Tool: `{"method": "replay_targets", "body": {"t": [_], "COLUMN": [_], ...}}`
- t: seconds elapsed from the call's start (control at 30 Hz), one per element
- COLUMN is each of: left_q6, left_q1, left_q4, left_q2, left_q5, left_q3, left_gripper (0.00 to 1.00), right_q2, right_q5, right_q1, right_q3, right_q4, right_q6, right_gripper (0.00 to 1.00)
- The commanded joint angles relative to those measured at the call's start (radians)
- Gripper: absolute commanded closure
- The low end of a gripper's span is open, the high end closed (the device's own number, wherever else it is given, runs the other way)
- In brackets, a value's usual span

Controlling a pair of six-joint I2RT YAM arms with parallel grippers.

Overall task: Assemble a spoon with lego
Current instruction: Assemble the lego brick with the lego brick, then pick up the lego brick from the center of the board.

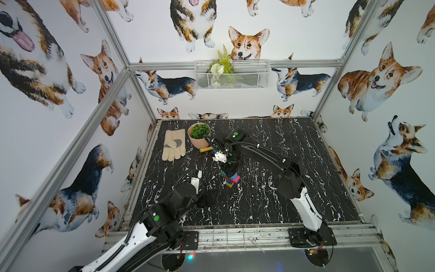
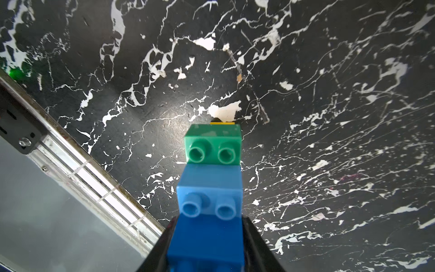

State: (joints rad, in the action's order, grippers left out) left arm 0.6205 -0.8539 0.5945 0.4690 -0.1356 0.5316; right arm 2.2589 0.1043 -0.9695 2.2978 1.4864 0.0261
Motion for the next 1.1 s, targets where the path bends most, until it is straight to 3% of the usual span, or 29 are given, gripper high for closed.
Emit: {"method": "replay_targets", "body": {"t": [0.0,0.13,0.37,0.6,0.9,1.07], "left_q6": [-0.006,-0.007,-0.005,-0.03,-0.225,-0.442], "left_q1": [-0.001,-0.001,0.0,0.0,-0.001,-0.014], "left_q4": [0.002,0.001,-0.002,-0.056,-0.396,-0.708], "left_q2": [-0.001,-0.003,-0.007,-0.003,0.151,0.239], "left_q5": [-0.009,-0.012,-0.016,-0.045,-0.003,0.128], "left_q3": [0.007,0.008,0.002,0.031,0.065,-0.015], "left_gripper": [0.0,0.0,0.0,0.0,0.0,0.0], "right_q2": [-0.004,-0.004,-0.019,-0.138,-0.45,-0.552], "right_q5": [0.0,0.01,0.08,0.168,0.504,0.665], "right_q1": [-0.003,-0.002,0.014,0.073,0.261,0.353], "right_q3": [0.02,0.022,-0.017,-0.107,-0.528,-0.698], "right_q4": [0.026,0.021,-0.008,-0.08,-0.363,-0.474], "right_q6": [0.0,0.001,-0.012,-0.047,-0.097,-0.1], "right_gripper": [0.52,0.56,0.77,0.88,0.9,0.91]}}
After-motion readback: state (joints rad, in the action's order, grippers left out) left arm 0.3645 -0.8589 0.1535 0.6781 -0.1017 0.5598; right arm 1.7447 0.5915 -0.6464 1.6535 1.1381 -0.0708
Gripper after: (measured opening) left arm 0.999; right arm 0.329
